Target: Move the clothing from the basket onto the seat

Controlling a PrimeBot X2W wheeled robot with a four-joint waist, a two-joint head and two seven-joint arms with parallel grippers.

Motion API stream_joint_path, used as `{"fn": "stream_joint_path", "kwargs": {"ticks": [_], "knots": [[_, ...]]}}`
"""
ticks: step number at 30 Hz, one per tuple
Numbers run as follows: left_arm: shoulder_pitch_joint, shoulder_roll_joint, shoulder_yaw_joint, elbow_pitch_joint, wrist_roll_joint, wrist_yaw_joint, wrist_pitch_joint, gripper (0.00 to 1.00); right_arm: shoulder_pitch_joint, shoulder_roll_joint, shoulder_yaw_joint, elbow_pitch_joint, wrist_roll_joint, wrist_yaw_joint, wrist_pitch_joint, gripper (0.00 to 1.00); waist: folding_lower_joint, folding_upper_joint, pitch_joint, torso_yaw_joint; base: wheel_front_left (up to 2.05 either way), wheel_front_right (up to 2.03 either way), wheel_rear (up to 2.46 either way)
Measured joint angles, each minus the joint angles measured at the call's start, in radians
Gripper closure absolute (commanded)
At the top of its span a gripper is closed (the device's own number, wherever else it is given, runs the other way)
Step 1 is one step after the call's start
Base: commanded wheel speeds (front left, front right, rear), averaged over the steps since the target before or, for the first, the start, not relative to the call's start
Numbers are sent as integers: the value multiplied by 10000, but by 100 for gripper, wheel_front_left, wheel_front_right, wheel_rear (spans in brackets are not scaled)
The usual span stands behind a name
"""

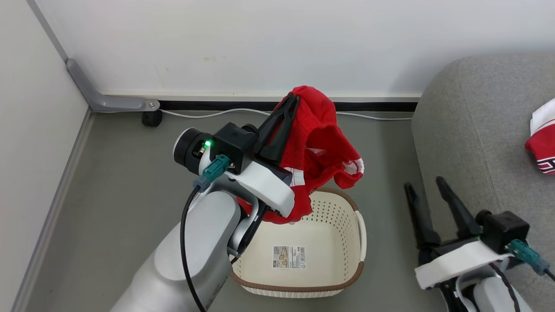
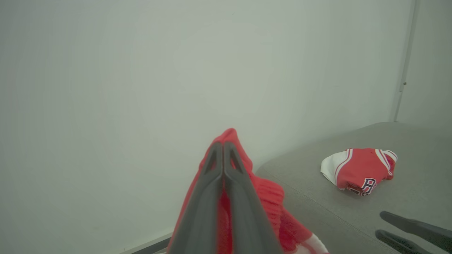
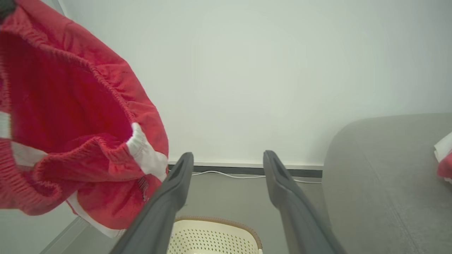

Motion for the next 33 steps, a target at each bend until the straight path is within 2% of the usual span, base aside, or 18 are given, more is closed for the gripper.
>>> {"fn": "stream_joint_path", "kwargs": {"ticks": [6, 10, 18, 24, 25, 26, 27, 33], "knots": [[-6, 0, -155, -44, -2, 2, -2, 100, -570, -221, 1956, -1131, 625, 0, 0, 0, 0, 0, 100, 0, 0, 0, 0], [-73, 0, -322, -128, -6, 88, -4, 100, -1130, -614, 3601, -1348, 1197, 0, 0, 0, 0, 0, 201, 71, 0, 0, 0], [-287, -4, -803, -337, -125, 107, -19, 100, -2596, -792, 5423, -662, 1599, 0, 0, 0, 0, 0, 410, 337, 0, 0, 0], [-518, -8, -1220, -552, -405, 320, -63, 100, -3388, -577, 6257, 282, 1858, 0, 0, 0, 0, 0, 546, 543, 0, 0, 0], [-551, -8, -1279, -558, -456, 353, -77, 100, -3475, -506, 6337, 420, 1931, 0, -2, 16, 0, 0, 569, 574, 0, 0, 0], [-570, -4, -1321, -560, -462, 357, -105, 100, -3554, -451, 6426, 541, 2004, 0, 0, 49, 0, 0, 591, 598, 0, 0, 0], [-579, -4, -1356, -560, -472, 407, -105, 100, -3613, -399, 6493, 617, 2079, 0, 0, 100, 0, 0, 613, 618, 0, 0, 0], [-582, -2, -1442, -518, -560, 541, -196, 100, -3828, -305, 6460, 644, 2220, 0, 0, 100, 0, 0, 725, 613, 0, 0, 0]]}}
